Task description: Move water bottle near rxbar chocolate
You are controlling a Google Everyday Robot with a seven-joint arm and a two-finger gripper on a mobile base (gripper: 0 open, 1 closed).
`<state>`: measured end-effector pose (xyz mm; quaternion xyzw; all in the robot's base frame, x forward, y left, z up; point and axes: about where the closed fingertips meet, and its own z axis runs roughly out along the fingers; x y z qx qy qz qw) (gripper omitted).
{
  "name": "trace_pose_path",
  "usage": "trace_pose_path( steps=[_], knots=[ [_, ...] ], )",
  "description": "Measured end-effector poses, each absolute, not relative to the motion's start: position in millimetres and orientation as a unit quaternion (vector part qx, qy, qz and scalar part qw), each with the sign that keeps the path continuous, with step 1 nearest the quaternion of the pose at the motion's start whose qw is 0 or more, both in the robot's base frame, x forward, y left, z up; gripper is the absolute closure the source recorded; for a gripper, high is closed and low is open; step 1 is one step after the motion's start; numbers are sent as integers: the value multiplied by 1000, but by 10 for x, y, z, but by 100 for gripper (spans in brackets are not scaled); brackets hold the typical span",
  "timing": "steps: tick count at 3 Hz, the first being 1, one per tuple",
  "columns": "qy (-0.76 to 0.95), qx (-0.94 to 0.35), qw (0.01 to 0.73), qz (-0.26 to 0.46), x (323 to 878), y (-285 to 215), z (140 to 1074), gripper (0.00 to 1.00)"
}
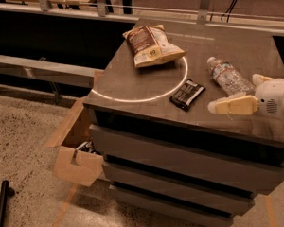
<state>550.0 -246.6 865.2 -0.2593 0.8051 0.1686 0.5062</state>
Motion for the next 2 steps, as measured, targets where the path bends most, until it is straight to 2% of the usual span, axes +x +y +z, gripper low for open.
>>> trace_pose_path(
  steps=[2],
  knots=[
    [807,-246,517,145,5559,-2630,8702,0]
  ],
)
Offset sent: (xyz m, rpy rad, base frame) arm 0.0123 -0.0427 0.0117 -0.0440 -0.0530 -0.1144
